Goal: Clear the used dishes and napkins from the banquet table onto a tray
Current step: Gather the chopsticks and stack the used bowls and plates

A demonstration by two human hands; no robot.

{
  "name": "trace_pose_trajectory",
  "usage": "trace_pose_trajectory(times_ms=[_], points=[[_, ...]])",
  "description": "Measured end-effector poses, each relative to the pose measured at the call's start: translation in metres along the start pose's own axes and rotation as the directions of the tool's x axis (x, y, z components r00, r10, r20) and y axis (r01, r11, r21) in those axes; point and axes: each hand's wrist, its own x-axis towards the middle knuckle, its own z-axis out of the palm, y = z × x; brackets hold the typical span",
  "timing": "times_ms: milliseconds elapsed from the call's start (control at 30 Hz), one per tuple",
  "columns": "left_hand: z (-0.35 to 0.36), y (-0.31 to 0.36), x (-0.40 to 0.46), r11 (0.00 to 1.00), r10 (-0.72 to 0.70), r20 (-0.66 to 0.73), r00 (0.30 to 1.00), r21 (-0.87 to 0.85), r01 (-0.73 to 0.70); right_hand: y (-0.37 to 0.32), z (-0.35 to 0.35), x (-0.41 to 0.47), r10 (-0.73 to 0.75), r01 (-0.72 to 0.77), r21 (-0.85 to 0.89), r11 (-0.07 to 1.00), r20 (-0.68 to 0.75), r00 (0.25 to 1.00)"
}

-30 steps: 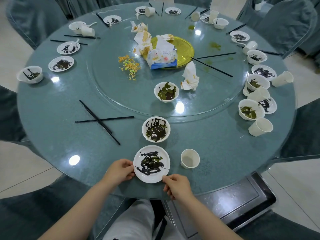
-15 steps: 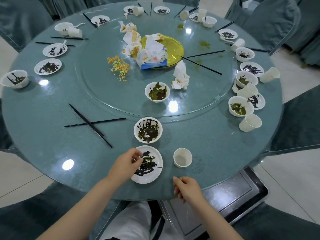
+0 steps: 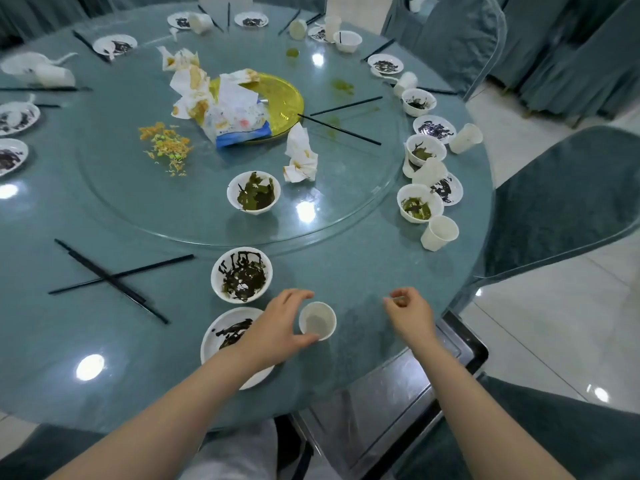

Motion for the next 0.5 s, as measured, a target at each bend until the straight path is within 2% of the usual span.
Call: trace_pose_trajectory(times_ms=[100,200,333,500], points=[[0.006,-0.001,0.005,1.000,0.008,0.082,0.997,0.028,-0.011,-0.015,-0.025,0.030,-0.088,0.077,-0.075,0.994,-0.162,0.983],[0.009,-0.004,0.008,0.999,0.010,0.145,0.989,0.046,-0.017,-0.027,-0.043,0.053,-0.227,0.181,-0.173,0.968,-0.303,0.926],[0.011,-0.003,0.011,0.998,0.014,0.158,0.987,0.052,-0.023,-0.032,-0.059,0.081,-0.354,0.233,-0.383,0.894,-0.284,0.891],[0.015,-0.004,0.015,0.996,0.051,0.122,0.991,0.061,-0.059,-0.033,-0.065,0.108,-0.248,0.147,-0.529,0.836,-0.125,0.961]])
